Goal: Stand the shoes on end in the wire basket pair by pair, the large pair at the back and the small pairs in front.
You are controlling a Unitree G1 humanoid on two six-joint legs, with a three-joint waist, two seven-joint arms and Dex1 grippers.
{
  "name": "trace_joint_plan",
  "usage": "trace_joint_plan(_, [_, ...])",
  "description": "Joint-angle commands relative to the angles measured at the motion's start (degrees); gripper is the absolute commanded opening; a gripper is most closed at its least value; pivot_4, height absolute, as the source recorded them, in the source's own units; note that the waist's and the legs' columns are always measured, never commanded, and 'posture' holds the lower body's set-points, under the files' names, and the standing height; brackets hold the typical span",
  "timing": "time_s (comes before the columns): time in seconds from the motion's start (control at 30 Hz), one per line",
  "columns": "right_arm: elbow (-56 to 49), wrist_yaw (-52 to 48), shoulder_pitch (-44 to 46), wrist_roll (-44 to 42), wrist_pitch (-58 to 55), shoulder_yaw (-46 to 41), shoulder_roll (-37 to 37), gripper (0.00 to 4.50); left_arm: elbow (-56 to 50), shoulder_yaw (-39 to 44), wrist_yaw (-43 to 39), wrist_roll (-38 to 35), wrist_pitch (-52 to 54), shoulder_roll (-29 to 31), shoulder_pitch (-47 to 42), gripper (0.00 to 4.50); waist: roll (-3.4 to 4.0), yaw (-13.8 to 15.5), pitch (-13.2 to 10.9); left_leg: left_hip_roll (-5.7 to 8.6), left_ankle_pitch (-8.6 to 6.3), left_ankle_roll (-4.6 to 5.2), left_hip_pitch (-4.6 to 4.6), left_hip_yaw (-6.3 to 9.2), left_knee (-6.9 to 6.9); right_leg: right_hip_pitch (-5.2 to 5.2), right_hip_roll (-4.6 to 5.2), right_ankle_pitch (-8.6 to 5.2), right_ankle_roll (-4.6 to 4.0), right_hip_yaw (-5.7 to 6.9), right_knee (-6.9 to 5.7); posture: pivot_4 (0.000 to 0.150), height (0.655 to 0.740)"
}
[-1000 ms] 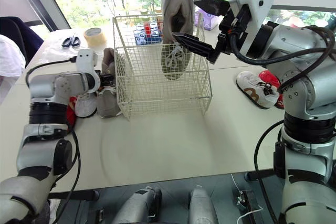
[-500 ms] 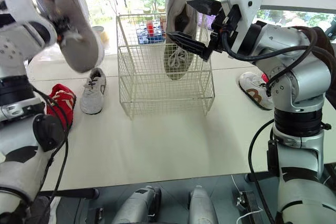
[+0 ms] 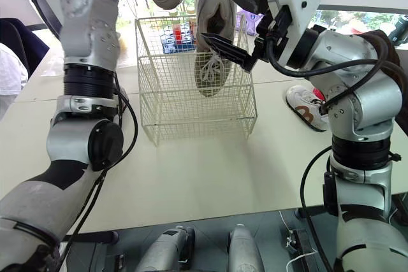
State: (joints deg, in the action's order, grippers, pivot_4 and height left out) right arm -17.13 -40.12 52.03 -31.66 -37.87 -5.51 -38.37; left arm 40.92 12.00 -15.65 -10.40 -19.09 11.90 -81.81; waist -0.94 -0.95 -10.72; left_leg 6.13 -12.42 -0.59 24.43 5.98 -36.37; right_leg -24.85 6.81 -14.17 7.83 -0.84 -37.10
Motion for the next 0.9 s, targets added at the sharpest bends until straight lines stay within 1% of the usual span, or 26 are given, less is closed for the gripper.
trace_joint_plan(0.03, [-3.9,1.68,0.06,-0.83,-0.86,-2.38,-0.9,4.5,6.7,-2.28,5.98,7.03,-15.37,-0.48,-0.1,0.74,-0.01,0.24,0.0,0.0,0.0,0.0,0.0,-0.02,-0.01,0.0,0.0,0.0,0.0,-0.01,0.0,0.15,0.74])
trace_joint_plan(0.13, [-4.99,2.51,-0.55,-1.22,-1.86,-2.78,-1.08,4.5,12.74,-3.92,11.67,11.74,-23.3,-0.79,0.71,0.74,-0.01,0.4,0.0,0.02,-0.02,0.04,0.02,-0.02,-0.11,0.04,0.01,0.01,0.01,0.0,0.0,0.15,0.74])
trace_joint_plan(0.27, [-6.0,3.13,-0.88,-1.37,-2.58,-2.76,-1.42,4.5,18.62,-5.0,17.96,14.97,-28.75,-2.39,2.53,0.74,-0.01,0.41,0.0,0.03,-0.13,0.24,0.05,-0.02,-0.19,0.06,0.01,0.01,0.02,0.0,-0.01,0.15,0.74])
trace_joint_plan(0.4, [-6.23,3.2,-0.72,-1.66,-2.94,-2.91,-1.75,4.5,21.96,-5.58,19.88,15.72,-30.23,-3.7,3.9,0.74,-0.01,0.39,0.0,0.03,-0.15,0.27,0.06,-0.02,-0.21,0.06,0.01,0.02,0.04,0.0,-0.01,0.15,0.74])
trace_joint_plan(0.57, [-6.06,3.0,-0.4,-2.09,-3.14,-3.11,-2.23,4.5,23.47,-5.64,20.52,15.43,-30.21,-4.91,6.72,0.74,0.0,0.38,0.0,0.04,-0.21,0.36,0.06,-0.02,-0.24,0.08,0.0,0.02,0.05,0.01,-0.02,0.15,0.74])
trace_joint_plan(0.67, [-6.12,2.95,-0.34,-2.18,-3.31,-3.15,-2.34,4.5,22.22,-5.67,20.03,14.89,-29.9,-6.03,9.51,0.74,0.0,0.38,0.0,0.04,-0.22,0.39,0.05,-0.01,-0.35,0.12,0.0,0.02,0.05,0.01,-0.07,0.15,0.74])
trace_joint_plan(0.8, [-6.28,3.1,-0.53,-2.32,-3.68,-3.13,-2.25,4.5,17.57,-6.08,18.23,13.96,-29.32,-7.22,15.0,0.74,0.11,0.42,0.08,0.03,-0.34,0.59,-0.01,0.01,-0.6,0.3,-0.01,0.04,0.08,0.04,-0.11,0.15,0.74])
trace_joint_plan(0.87, [-6.32,3.2,-0.69,-2.45,-3.83,-3.19,-2.22,4.5,14.53,-6.05,16.97,13.02,-28.19,-7.55,17.73,1.66,0.24,0.43,0.19,0.04,-0.37,0.63,-0.09,0.01,-0.66,0.42,-0.01,0.05,0.1,0.03,-0.1,0.15,0.74])
trace_joint_plan(0.9, [-6.27,3.23,-0.83,-2.49,-3.85,-3.2,-2.18,4.5,12.21,-6.18,15.75,12.28,-27.25,-7.68,19.75,1.98,0.27,0.47,0.22,0.04,-0.38,0.64,-0.14,0.01,-0.66,0.48,-0.01,0.05,0.1,0.03,-0.1,0.15,0.74])
